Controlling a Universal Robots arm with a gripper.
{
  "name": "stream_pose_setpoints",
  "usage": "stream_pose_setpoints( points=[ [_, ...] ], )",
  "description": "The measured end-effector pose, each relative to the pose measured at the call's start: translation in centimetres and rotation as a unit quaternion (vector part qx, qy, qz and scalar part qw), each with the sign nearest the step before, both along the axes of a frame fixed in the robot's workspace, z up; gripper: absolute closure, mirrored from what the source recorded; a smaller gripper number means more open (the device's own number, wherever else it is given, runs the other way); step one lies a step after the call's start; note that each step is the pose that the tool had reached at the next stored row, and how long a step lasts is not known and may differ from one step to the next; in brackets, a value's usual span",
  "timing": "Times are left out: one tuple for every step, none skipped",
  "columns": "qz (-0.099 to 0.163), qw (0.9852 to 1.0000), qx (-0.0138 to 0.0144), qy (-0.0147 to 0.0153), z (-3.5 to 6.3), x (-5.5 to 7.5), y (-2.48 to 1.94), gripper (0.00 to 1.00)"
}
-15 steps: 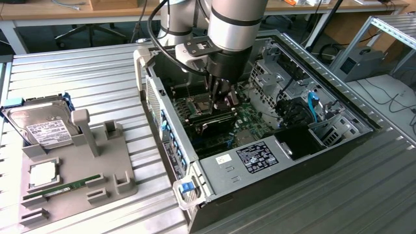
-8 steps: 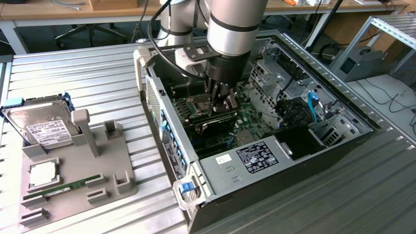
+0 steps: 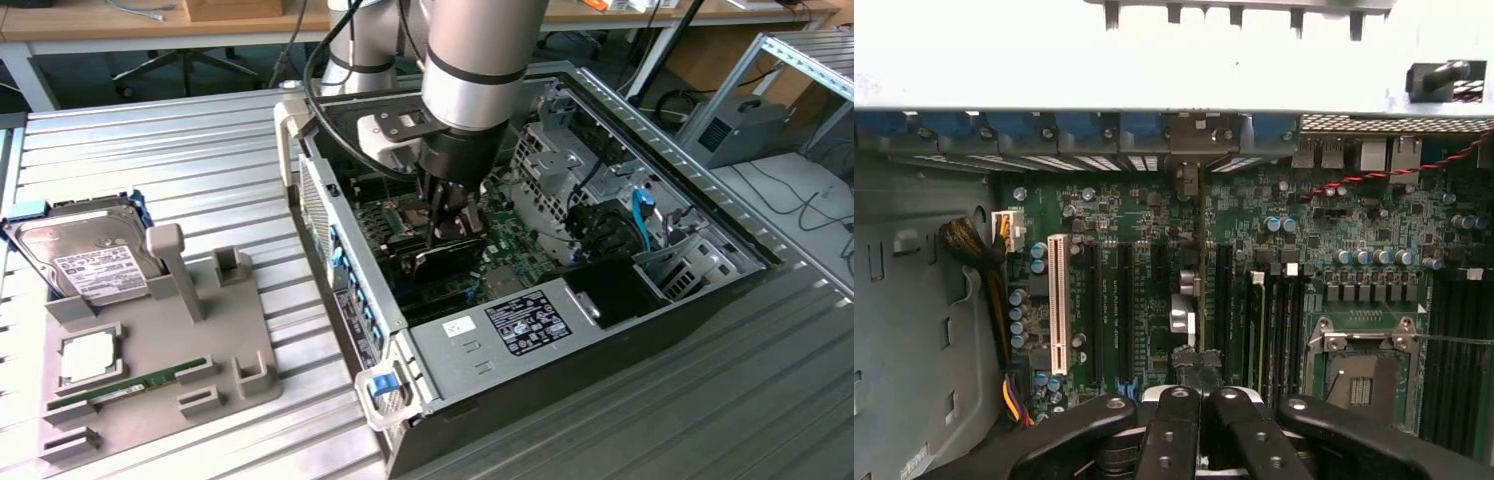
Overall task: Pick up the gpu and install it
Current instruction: 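Press down on the gpu until it lock into place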
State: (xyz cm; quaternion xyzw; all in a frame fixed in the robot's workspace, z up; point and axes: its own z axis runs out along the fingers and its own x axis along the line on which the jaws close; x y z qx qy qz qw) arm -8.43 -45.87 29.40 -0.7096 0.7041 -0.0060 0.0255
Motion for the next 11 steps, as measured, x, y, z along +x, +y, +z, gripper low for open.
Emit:
stream_pose_setpoints(
  points=[
    [0.000, 1.0000, 0.0000, 0.0000, -0.02, 0.0, 0.07, 0.89],
    [0.000, 1.0000, 0.0000, 0.0000, -0.05, -0.2, 0.29, 0.89],
    [0.000, 1.0000, 0.0000, 0.0000, -0.07, -0.3, 0.45, 0.89],
    [0.000, 1.0000, 0.0000, 0.0000, -0.10, -0.3, 0.60, 0.89],
    [0.000, 1.0000, 0.0001, 0.0000, -0.16, -0.4, 0.73, 0.89],
    [0.000, 1.0000, 0.0000, 0.0000, -0.24, -0.4, 0.82, 0.89],
    [0.000, 1.0000, 0.0001, 0.0000, -0.39, -0.4, 0.91, 0.89],
    [0.000, 1.0000, 0.0001, -0.0001, -0.56, -0.4, 0.98, 0.89],
    [0.000, 1.0000, 0.0001, 0.0000, -0.78, -0.4, 1.05, 0.89],
    [-0.001, 1.0000, 0.0000, 0.0000, -0.95, -0.4, 1.09, 0.89],
    [-0.001, 1.0000, 0.0000, 0.0000, -1.08, -0.4, 1.10, 0.89]
  ],
)
